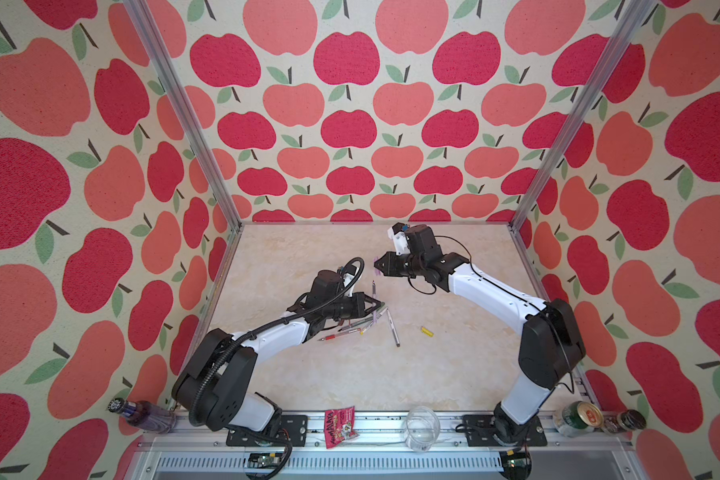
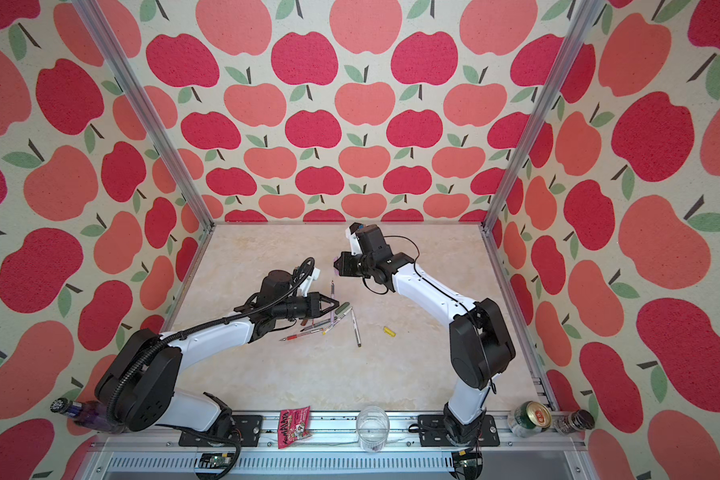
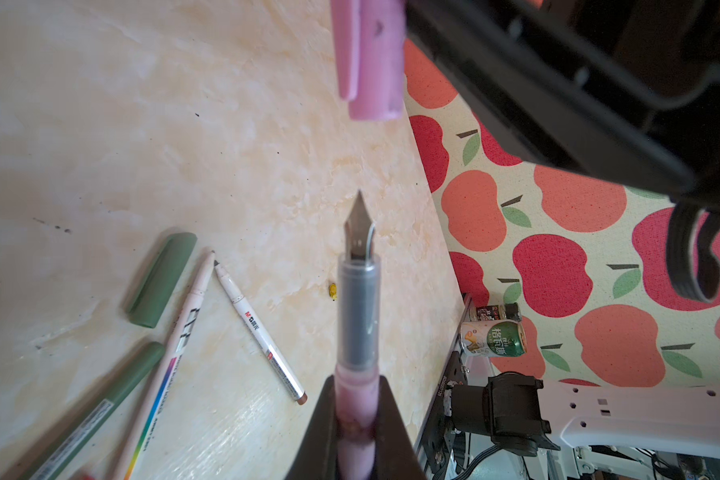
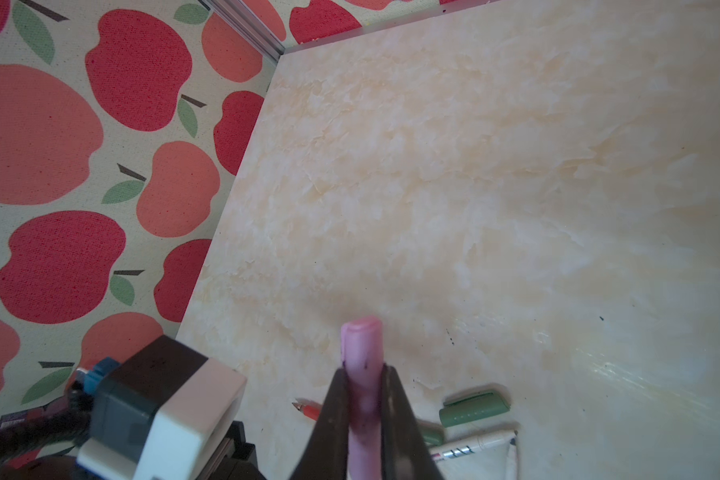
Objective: Insert the pens into the pen caps
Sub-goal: 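Lift the pink cap with the right gripper toward the left gripper's pen, then lower the pink cap onto the pen nib with the right gripper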
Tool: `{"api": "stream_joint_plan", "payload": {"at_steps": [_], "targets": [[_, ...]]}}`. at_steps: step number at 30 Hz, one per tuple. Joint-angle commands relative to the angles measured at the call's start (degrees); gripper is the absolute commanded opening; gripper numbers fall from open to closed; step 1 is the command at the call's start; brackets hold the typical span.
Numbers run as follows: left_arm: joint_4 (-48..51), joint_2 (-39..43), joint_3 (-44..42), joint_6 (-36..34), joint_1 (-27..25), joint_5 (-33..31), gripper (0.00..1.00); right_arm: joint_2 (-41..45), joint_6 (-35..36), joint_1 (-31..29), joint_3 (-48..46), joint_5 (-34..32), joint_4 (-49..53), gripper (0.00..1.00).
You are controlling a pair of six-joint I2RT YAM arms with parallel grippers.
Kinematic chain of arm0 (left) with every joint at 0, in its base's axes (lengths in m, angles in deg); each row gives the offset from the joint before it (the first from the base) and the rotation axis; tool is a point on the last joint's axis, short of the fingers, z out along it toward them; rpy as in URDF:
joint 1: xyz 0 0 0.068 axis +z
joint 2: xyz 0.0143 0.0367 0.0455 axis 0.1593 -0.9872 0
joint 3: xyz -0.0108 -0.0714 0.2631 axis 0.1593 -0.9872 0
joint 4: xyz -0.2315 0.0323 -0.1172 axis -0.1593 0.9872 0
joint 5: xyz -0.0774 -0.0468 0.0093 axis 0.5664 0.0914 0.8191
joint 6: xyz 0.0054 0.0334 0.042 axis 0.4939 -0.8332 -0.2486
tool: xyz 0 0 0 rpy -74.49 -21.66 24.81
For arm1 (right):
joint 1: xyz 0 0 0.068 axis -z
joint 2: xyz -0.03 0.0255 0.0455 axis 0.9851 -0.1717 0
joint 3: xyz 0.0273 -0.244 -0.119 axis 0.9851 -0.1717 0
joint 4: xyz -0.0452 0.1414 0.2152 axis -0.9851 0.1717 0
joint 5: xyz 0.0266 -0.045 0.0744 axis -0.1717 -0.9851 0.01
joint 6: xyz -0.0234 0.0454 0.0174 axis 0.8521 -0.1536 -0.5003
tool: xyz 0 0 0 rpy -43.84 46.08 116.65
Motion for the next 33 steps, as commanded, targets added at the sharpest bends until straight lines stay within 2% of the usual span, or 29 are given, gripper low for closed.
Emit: {"api": "stream_joint_plan", "payload": {"at_steps": [1,33], "targets": [[-2.26,-1.03,1.79,0.60,-0.31,-0.73,0.00,2.54,-2.10,0.40,-1.20,1.84,-2.31,0.05],[-4.20,-1.75,1.88,1.23,-1.07,-0.76,0.00,3.19,-2.59,0.13,-3.54,3.51,-2.62,0.06]]}}
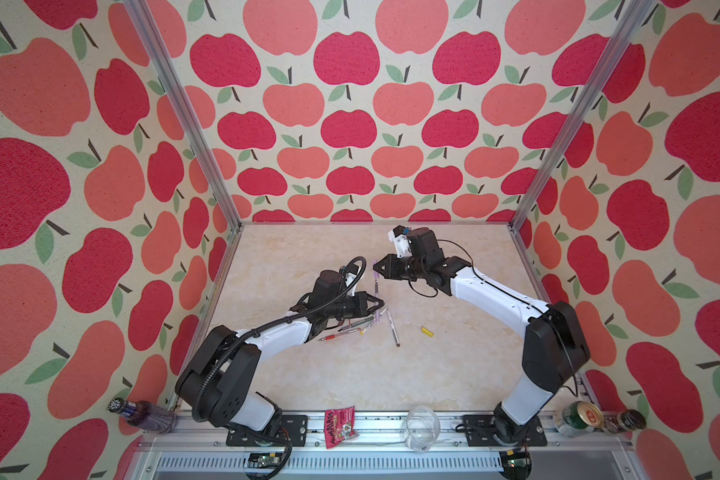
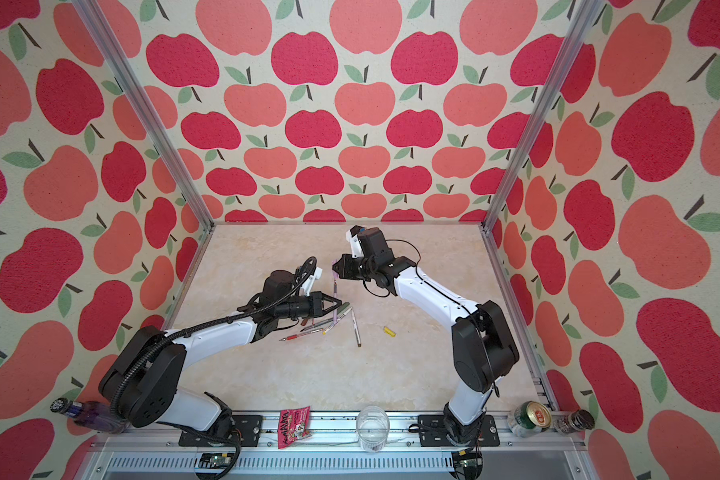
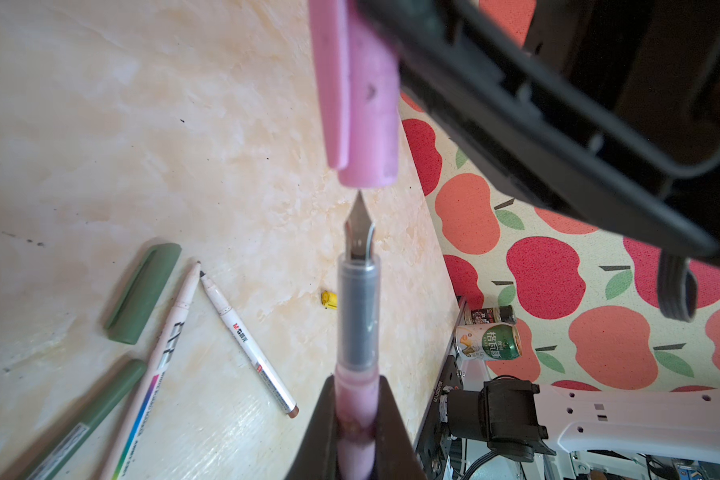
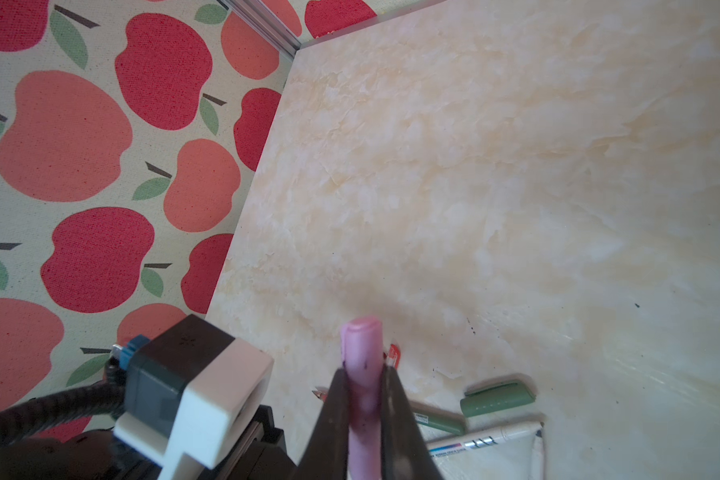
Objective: Insert the pens into the pen caps
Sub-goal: 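Lower the pink cap onto the pen nib with the right gripper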
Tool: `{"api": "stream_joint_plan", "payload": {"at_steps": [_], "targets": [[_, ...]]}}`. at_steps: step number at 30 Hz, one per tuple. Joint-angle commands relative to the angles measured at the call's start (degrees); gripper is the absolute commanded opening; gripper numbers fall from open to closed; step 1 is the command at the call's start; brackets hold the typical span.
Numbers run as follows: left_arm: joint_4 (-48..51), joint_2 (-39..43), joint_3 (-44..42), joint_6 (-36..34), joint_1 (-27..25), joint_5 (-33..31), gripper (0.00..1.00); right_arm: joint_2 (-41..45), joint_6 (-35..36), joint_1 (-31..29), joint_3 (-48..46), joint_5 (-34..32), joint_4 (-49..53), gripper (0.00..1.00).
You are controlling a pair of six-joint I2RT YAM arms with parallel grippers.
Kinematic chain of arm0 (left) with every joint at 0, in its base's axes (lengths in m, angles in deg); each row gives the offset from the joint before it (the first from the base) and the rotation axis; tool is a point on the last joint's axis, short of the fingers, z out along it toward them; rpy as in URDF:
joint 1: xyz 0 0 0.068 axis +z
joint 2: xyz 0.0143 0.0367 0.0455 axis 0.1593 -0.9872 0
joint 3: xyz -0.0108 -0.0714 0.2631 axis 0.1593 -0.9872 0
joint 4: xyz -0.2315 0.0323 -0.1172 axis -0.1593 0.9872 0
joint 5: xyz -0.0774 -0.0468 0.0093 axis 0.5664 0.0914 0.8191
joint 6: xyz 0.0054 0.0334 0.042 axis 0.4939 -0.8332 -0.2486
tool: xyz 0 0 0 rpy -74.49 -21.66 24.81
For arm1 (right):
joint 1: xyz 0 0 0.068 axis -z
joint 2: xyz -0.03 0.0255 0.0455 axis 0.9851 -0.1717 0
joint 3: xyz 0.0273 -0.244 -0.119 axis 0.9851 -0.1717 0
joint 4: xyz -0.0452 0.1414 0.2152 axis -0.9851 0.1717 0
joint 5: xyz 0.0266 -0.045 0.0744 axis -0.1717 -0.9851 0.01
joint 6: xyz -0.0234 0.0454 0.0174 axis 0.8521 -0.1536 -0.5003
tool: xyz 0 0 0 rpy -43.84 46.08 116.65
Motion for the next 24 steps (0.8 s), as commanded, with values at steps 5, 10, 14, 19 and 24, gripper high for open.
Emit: {"api": "stream_joint_plan", "payload": {"at_steps": [5,10,14,19,24], "targets": [[-1.74,-0.61,1.75,0.14,-0.52,-0.60,0.00,2.59,-0.46,0.16,-1.25,1.02,-0.58,0.06],[-1.93,-0.84,1.92,0.30,-0.58,-0.59,0.00,2.81,-0.41,0.07,-1.60,1.19,-0.56,0.06],[-1.92,-0.79,1.92,0.30,-0.65,-0.60,0.00,3.12,-0.41,0.00,-1.78,1.28,-0.60,0.06],[-2.12,-0.73,1.75,0.35,-0.66,-0.91,0.00,3.48,-0.33,-0.20,-2.19,1.38,-0.69,0.06],[-2.20,-0.68,1.84,0.34,-0.71,-0.95,0.00,3.73,-0.31,-0.28,-2.98,1.27,-0.83,0.06]]}}
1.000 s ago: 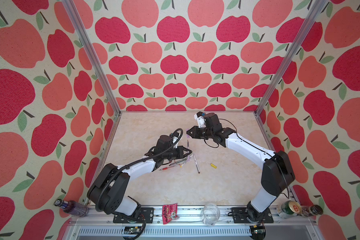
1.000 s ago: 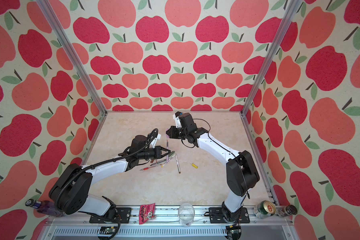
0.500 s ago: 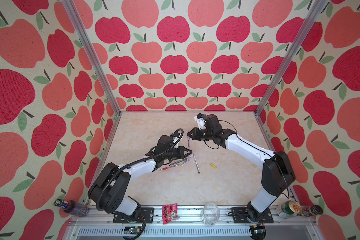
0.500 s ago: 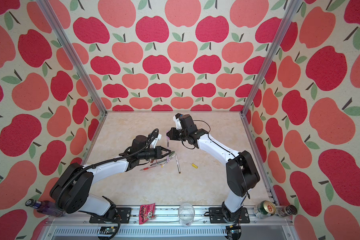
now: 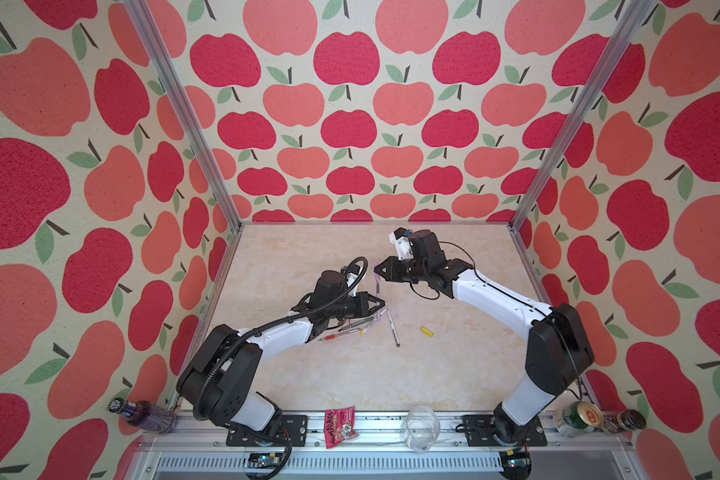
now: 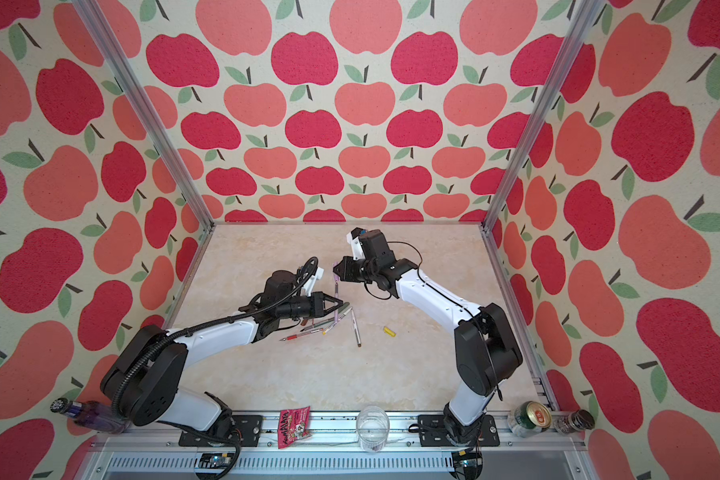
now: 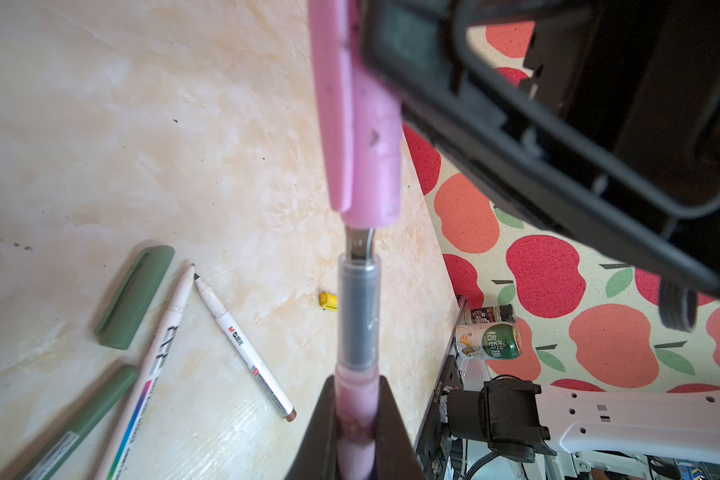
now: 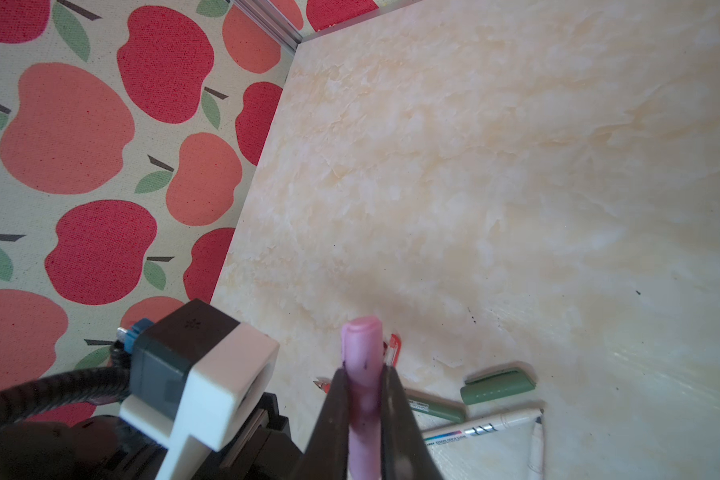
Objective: Insert the pens into the pen caps
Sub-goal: 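Lower the pink cap onto the pen nib with the right gripper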
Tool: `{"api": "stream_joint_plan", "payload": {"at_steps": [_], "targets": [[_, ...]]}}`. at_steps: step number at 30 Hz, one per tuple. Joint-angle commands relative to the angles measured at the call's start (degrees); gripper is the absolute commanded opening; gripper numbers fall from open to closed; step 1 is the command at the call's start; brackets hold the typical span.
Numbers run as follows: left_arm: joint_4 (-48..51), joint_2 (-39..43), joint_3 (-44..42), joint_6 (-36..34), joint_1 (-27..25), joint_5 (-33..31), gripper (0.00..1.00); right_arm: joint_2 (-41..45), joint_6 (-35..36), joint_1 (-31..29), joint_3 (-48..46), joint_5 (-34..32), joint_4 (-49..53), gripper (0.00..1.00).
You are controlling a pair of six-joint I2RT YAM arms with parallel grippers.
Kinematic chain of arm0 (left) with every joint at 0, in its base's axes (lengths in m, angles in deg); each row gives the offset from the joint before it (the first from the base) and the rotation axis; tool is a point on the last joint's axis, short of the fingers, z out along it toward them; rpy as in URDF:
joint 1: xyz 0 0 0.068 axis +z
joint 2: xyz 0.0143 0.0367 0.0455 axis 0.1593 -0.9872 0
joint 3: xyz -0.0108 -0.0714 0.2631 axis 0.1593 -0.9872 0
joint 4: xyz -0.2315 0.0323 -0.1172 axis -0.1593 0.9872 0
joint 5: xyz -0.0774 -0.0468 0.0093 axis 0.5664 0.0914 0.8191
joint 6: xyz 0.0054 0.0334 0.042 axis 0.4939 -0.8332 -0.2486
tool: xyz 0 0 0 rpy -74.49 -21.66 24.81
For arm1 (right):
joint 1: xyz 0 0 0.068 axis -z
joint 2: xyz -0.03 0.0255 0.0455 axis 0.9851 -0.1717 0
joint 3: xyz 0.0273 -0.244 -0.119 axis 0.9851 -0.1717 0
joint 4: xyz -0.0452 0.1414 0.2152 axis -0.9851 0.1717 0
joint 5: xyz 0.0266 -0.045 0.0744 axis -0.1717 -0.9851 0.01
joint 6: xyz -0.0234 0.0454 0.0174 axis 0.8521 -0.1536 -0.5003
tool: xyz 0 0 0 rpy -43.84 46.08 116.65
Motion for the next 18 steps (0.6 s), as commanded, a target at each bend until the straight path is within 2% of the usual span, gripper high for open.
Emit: {"api": "stream_joint_plan", "payload": {"at_steps": [1,18], "targets": [[-1.46,-0.25,1.57,0.28,-0.23,-0.66,0.00,2.24,-0.34,-0.24,-1.19,0.80,-0.81,0.06],[-2.03,0.46,1.81,-0.01,-0.32,-1.81,0.00,5.12,-0.67,-1.69,-4.00,0.59,-1.67,0.06]]}}
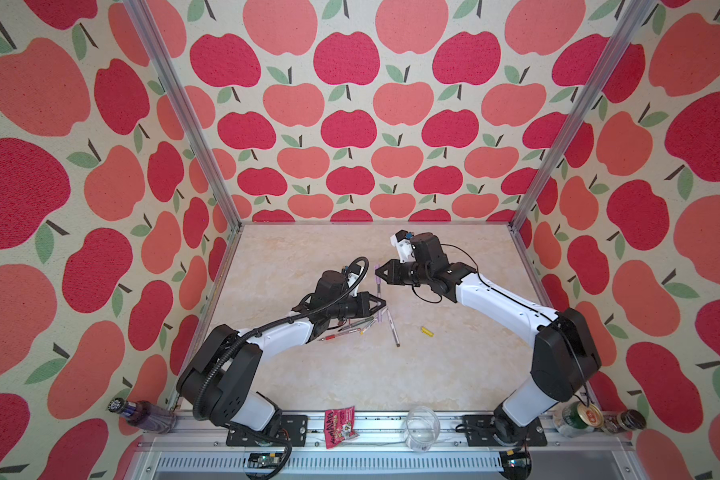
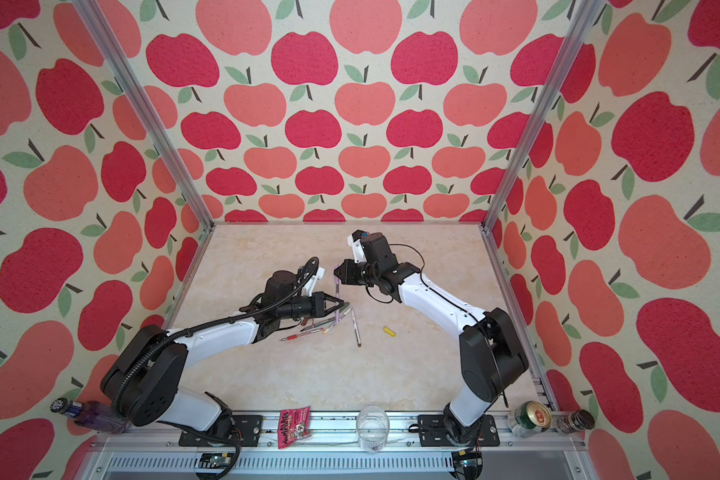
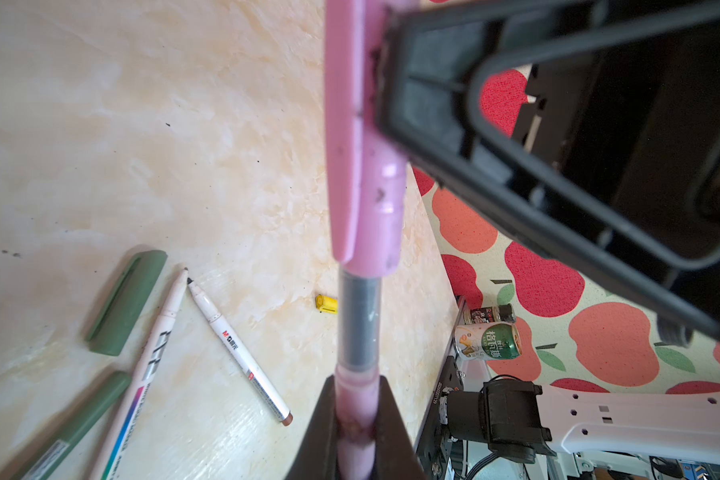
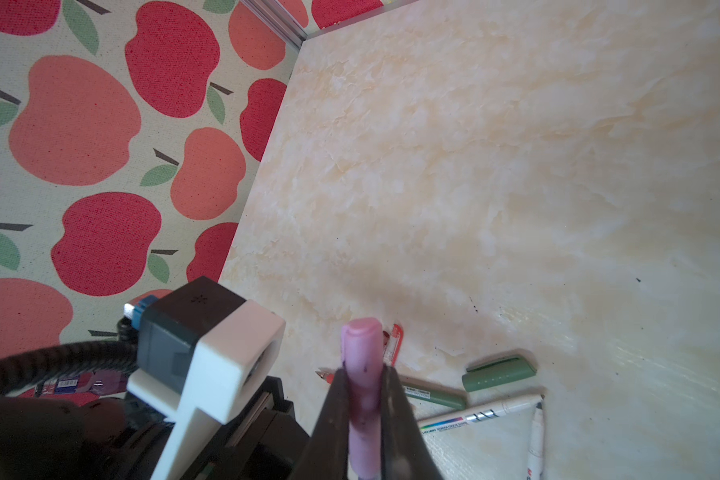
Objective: Insert the pens into the pen caps
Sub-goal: 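Lower the pink cap onto the pen nib with the right gripper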
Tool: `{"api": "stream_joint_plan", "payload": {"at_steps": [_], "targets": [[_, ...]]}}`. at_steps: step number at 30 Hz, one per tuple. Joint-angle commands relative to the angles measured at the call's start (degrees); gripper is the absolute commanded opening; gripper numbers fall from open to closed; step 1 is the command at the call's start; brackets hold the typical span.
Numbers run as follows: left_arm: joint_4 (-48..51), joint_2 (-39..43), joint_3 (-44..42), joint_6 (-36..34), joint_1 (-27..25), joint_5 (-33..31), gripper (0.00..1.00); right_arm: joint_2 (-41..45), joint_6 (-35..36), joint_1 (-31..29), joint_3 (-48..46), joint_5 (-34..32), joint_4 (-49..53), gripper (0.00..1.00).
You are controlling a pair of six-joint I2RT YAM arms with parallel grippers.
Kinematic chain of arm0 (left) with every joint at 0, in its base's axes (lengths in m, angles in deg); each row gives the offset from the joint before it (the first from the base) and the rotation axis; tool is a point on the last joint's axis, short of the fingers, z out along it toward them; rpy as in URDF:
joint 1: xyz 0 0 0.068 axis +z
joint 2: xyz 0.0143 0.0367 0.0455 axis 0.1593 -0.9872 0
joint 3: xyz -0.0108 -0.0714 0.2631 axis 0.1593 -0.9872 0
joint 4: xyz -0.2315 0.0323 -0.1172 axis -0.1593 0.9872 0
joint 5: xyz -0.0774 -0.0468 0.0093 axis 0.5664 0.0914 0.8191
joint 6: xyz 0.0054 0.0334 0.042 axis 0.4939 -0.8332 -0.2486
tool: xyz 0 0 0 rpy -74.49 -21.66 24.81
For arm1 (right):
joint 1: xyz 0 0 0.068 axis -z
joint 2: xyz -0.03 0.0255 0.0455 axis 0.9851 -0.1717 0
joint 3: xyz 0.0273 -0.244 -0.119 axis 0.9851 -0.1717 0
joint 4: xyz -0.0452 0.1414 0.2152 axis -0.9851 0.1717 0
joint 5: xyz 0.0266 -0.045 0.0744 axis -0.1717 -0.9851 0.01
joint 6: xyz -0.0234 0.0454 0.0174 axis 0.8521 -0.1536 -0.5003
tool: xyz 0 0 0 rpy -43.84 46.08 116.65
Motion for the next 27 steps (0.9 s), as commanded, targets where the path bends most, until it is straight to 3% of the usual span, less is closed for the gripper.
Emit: {"api": "stream_joint_plan", "payload": {"at_steps": [1,27], "targets": [[-1.68,0.68,1.83,-0.13,0.10,-1.40,0.00,2.65,-0.74,-1.13,-1.51,0.67,-0.69,0.06],[2.93,4.19,3.61,-5.09,0.56,-2.03,0.00,3.89,2.29,-1.37,-1.22,-0.13,2.23,0.06]]}}
